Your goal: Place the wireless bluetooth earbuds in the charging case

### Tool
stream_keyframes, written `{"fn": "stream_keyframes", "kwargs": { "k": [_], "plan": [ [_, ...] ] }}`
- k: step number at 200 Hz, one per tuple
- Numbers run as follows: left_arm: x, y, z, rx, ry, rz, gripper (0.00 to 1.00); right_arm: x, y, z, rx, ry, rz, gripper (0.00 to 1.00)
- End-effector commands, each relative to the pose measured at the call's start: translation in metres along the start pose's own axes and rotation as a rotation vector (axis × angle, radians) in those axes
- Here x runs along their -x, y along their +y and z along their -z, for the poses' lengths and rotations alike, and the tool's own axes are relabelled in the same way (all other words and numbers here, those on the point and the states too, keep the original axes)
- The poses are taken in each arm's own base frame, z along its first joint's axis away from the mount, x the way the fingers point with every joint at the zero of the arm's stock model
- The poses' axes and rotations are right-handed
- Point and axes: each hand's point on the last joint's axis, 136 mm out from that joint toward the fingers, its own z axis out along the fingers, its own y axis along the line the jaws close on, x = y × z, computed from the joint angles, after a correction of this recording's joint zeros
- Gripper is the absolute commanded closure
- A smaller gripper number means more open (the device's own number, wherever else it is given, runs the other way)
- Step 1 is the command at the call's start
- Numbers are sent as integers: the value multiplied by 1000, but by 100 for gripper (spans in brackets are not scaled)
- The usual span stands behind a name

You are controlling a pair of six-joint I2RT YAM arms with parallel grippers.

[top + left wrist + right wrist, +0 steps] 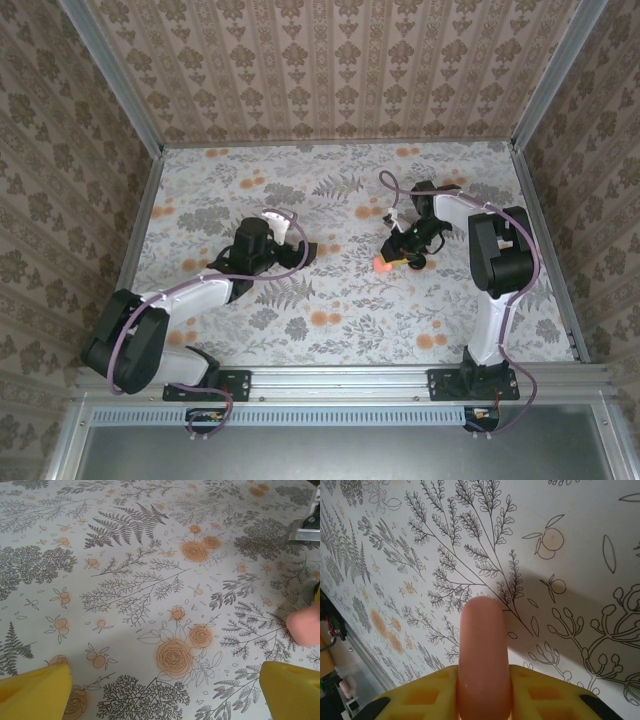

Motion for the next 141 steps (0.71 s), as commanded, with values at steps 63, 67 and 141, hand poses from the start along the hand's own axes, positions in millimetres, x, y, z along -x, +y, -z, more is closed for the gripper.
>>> {"fn": "stream_keyframes", "kwargs": {
  "k": [63,67,141],
  "plan": [
    [31,-11,0,-56,-59,-10,3,0,-17,1,-82,29,-66,63],
    [31,-11,0,-57,-58,-10,3,0,-18,1,-83,28,-67,62],
    [30,-12,-1,-67,-48,-13,3,8,-24,3,-121,5,-91,55]
  ]
}}
